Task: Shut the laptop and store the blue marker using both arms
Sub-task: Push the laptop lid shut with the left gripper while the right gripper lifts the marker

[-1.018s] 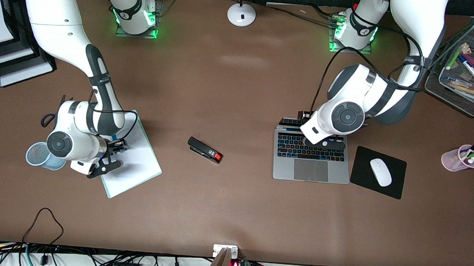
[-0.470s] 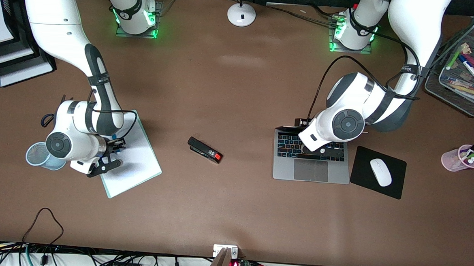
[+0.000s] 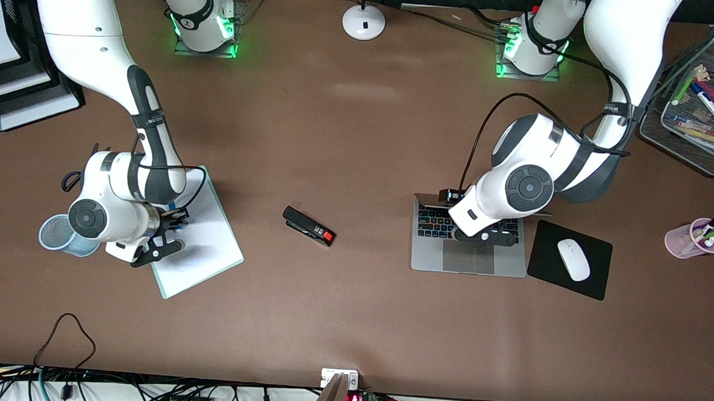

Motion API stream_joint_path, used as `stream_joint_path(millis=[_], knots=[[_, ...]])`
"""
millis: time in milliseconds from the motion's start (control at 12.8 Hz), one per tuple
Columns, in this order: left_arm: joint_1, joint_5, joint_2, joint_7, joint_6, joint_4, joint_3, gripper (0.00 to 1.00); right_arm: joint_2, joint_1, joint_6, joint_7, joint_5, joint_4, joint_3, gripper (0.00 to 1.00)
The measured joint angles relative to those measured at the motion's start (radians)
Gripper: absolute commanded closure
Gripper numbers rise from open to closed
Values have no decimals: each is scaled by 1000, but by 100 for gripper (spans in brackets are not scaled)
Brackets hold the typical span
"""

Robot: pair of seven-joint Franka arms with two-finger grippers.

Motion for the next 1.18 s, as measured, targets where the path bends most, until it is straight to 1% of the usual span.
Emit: stream_joint_path(millis=[313,392,470,627,862,940,1175], knots=[[0,1,36,1,76,2,9,0,0,0,0,0,0,1,0,73],[0,3,45,2,100,2,12,0,0,-1,0,0,0,1,0,78],[0,13,54,2,119,2,15,0,0,-1,0,0,0,2,0,85],[0,50,71,2,134,6,19,0,0,-1,0,0,1,3,0,87],[-1,63,108,3,156,34,20,0,-1,-1,0,0,1,4,0,91],[-2,64,123,3,179,42,20,0,-1,-1,0,0,1,4,0,95],[-3,64,163,4,225,50,20,0,-2,0,1,0,1,7,0,97]])
